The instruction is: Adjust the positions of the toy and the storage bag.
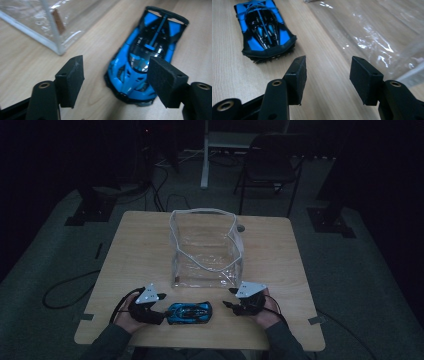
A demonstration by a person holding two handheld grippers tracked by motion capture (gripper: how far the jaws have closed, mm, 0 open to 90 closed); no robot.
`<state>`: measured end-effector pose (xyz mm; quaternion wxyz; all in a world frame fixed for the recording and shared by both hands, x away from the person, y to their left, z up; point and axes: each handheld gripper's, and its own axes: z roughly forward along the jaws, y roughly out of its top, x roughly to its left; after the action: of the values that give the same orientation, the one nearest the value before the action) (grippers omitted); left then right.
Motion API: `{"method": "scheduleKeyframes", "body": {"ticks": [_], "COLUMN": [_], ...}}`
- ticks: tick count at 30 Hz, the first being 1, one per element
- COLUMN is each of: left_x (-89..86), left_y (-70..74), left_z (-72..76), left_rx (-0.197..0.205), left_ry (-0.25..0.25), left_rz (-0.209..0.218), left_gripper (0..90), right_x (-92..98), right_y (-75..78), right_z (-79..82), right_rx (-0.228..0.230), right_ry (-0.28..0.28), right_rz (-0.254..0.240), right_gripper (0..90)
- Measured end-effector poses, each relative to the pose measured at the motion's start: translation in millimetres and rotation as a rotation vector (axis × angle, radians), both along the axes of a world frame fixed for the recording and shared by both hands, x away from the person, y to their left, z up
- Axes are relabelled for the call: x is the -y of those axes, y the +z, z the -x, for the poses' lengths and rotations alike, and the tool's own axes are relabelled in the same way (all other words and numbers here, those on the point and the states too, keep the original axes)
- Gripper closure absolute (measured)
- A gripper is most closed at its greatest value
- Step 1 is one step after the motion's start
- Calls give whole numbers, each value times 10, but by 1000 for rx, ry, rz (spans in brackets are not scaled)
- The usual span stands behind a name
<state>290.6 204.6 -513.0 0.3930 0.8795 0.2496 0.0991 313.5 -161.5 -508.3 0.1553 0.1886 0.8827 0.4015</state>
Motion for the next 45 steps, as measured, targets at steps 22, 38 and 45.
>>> {"method": "scheduleKeyframes", "body": {"ticks": [22,38,45], "left_x": [110,146,262], "left_y": [-220,-237,-252], "left_z": [102,82,95], "left_rx": [-68,-60,-26], "left_ry": [-65,-57,-37], "left_rz": [-75,-95,-116], "left_gripper": [246,247,235], "right_x": [-284,-380,-327], "right_y": [-167,-269,-274], "right_z": [45,20,5], "right_rx": [-46,-74,-81], "right_ry": [96,93,66], "right_rz": [36,71,58], "right_gripper": [482,499,511]}}
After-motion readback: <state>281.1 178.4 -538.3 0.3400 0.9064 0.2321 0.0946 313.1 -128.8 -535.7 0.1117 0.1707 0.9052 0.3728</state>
